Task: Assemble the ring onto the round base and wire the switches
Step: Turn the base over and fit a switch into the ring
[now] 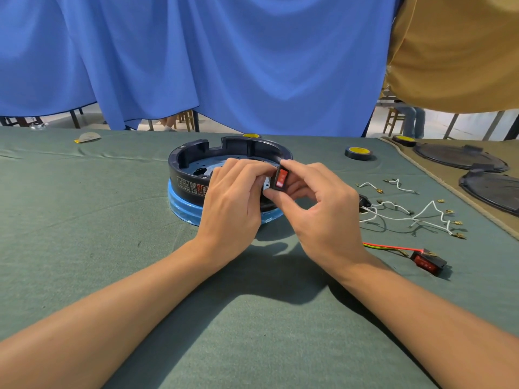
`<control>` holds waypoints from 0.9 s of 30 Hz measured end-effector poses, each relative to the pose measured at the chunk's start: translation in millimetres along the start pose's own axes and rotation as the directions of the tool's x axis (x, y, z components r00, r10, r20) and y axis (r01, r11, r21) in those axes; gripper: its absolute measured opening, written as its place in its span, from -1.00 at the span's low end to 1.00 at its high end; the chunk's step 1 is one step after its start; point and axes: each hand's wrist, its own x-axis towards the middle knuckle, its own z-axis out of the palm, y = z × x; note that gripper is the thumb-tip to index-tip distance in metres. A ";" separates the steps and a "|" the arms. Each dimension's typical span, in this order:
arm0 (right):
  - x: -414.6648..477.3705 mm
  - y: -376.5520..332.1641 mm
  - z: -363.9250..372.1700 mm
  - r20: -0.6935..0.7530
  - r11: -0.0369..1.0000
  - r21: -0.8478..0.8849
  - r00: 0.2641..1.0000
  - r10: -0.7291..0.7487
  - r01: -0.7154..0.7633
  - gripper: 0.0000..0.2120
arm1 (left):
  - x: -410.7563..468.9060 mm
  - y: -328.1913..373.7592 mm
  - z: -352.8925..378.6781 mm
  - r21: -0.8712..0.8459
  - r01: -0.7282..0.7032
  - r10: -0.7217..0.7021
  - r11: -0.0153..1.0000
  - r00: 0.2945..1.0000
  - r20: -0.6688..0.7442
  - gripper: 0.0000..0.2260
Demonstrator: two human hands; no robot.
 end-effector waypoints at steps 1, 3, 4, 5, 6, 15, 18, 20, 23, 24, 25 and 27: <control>-0.2 0.0 0.1 0.002 1.000 0.016 1.000 0.003 -0.003 -0.65 | -0.2 0.1 -0.2 0.004 -0.008 0.008 1.000 1.000 0.005 -0.85; -0.2 0.1 0.4 0.002 0.999 0.045 1.000 0.024 -0.024 -0.66 | -0.8 0.0 -0.3 0.013 -0.023 0.023 1.000 0.999 0.024 -0.83; 0.0 0.1 0.7 0.000 0.997 0.059 0.999 0.044 -0.044 -0.67 | -1.1 -0.1 -0.4 0.017 -0.029 0.028 0.999 0.999 0.038 -0.80; 0.3 0.0 0.8 -0.003 0.995 0.075 0.997 0.072 -0.071 -0.68 | -1.2 -0.1 -0.6 0.023 -0.036 0.035 0.999 0.998 0.057 -0.77; 1.1 -0.1 0.7 -0.006 0.989 0.100 0.994 0.111 -0.110 -0.68 | -1.4 0.0 -0.8 0.032 -0.049 0.046 0.998 0.996 0.078 -0.74; 1.1 6.3 2.7 0.113 0.935 0.052 0.932 0.343 -0.351 -0.64 | 1.6 -8.8 -5.4 0.109 -0.112 0.104 0.988 0.991 0.082 -0.84; 1.6 11.6 0.7 0.130 0.982 -0.093 0.975 0.178 -0.167 -0.62 | 1.4 -13.2 -8.0 0.149 -0.137 0.118 0.979 0.984 0.131 -0.80; 2.0 14.9 -0.5 0.158 0.986 -0.150 0.983 0.090 -0.066 -0.63 | 2.2 -13.4 -8.0 0.148 -0.108 0.087 0.983 0.986 0.142 -0.79; 0.1 16.3 1.6 0.193 0.979 -0.198 0.978 0.085 -0.046 -0.66 | 4.6 -14.0 -7.9 0.210 0.015 -0.041 0.978 0.992 0.122 -0.77; -0.5 16.1 3.0 0.196 0.974 -0.220 0.975 0.103 -0.059 -0.66 | 5.2 -14.6 -8.1 0.241 0.069 -0.102 0.968 0.987 0.124 -0.76; -0.9 16.0 4.2 0.194 0.968 -0.242 0.973 0.121 -0.071 -0.67 | 5.2 -15.1 -7.9 0.269 0.113 -0.153 0.956 0.979 0.134 -0.76; -0.6 17.4 6.0 0.183 0.954 -0.285 0.972 0.147 -0.091 -0.67 | 3.9 -15.0 -6.3 0.309 0.145 -0.202 0.940 0.966 0.162 -0.75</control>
